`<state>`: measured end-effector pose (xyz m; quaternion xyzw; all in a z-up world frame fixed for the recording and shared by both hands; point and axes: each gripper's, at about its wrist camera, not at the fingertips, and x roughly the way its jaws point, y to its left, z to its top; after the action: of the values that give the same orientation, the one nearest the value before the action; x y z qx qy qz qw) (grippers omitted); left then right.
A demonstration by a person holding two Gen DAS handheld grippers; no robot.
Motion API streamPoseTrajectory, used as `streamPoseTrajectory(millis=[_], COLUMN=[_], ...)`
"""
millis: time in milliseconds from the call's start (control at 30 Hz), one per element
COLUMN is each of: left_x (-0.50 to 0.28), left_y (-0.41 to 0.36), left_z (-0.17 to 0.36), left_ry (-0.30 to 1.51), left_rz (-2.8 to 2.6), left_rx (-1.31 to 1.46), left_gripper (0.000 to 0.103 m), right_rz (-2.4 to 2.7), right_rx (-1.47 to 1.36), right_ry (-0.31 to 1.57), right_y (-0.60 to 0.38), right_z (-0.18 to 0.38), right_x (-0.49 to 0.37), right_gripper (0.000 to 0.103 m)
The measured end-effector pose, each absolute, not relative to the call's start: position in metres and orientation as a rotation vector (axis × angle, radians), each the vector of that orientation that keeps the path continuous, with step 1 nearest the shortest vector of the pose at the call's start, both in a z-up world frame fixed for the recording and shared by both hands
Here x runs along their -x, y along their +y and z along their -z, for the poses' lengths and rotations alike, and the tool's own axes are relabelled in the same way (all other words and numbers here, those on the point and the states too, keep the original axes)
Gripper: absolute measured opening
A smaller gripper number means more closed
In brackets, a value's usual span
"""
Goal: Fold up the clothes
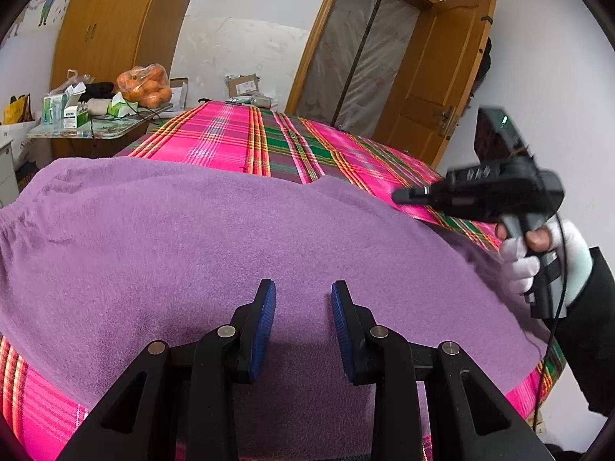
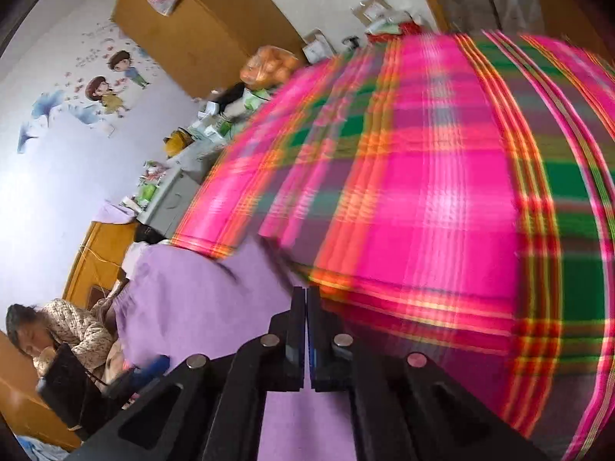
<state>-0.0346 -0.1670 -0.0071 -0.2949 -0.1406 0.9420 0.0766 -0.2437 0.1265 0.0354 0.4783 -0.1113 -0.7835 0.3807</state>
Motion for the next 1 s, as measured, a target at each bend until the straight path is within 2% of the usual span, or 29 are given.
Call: streamPoseTrajectory(millis=[133,233,433,500,567,667,833,900,1000], left_x=[0.033,0.033,0.032,0.032,0.033,0.036,0.039,0.043,0.049], left_y=[-0.167,-0.168,-0.168,-0.168,-0.168,-0.17,-0.182,-0.199,-0.224], left_z=[0.007,0.007,0.007,0.008,0.007,0.0,-0.025,-0.025,-0.02], left_ry=[-0.426,-0.423,-0.422,-0.433,-0.446,-0.476,-0.357,-0.368,-0.413], left_rz=[-2.822,-2.824,-2.825,-2.821,-2.819,-2.824,-2.952,-3.022,-3.108], left_rx=[0.88,0.878,0.876,0.877,0.884,0.927,0.891,0.935,1.03], left_gripper=[0.031,0.031,0.031,0.031,0.031,0.031,0.031,0.031,0.031], right_rz=[1.887,1.88,1.867,1.833,1.797,1.743,1.66,1.68,1.748], right_rx=[-1.215,-1.29,-1.232,-1.199,-1.168,-1.124,-1.11,-1.158,-1.173], right_ry=[-0.205,-0.168,-0.396,-0.455,-0.484,-0.487,-0.302,-0.201,-0.191], right_y=[0.079,0.055,0.075,0.081,0.084,0.069,0.026,0.016,0.02], right_z=[-0.036,-0.013,0.008,0.009,0.009,0.007,0.001,0.005,0.007], right_x=[0.245,0.265,0.305,0.308,0.309,0.301,0.287,0.283,0.287], right_gripper=[0.002,0.001,0.0,0.005,0.018,0.018,0.018,0.018,0.009])
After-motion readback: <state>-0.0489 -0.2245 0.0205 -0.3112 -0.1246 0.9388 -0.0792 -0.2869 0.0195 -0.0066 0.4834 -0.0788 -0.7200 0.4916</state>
